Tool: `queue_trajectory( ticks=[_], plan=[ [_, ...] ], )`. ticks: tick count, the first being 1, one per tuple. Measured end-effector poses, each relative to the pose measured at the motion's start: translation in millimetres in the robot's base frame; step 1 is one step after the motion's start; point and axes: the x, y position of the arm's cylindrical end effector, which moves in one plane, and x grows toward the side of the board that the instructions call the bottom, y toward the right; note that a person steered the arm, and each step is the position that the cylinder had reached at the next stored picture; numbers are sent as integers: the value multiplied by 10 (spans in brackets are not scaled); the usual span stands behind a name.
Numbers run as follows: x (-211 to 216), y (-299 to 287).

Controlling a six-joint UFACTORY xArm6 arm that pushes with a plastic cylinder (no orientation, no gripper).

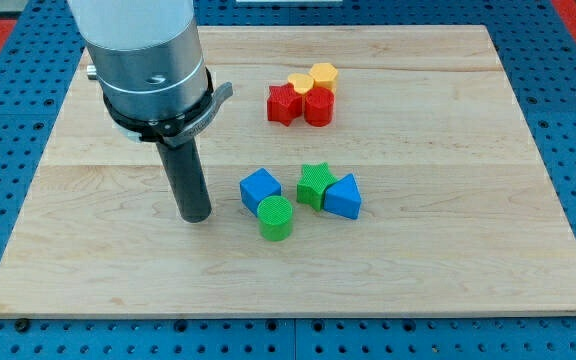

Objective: Place your right to the group of red and yellow group of blocks

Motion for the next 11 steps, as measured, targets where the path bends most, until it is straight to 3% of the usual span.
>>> queue_trajectory(
  ticks=[2,4,6,8,9,11],
  plan=[
    [-223,155],
    [-691,868],
    [-689,1276],
    [-1337,2196],
    [-1556,2101],
    [-1620,1243]
  ],
)
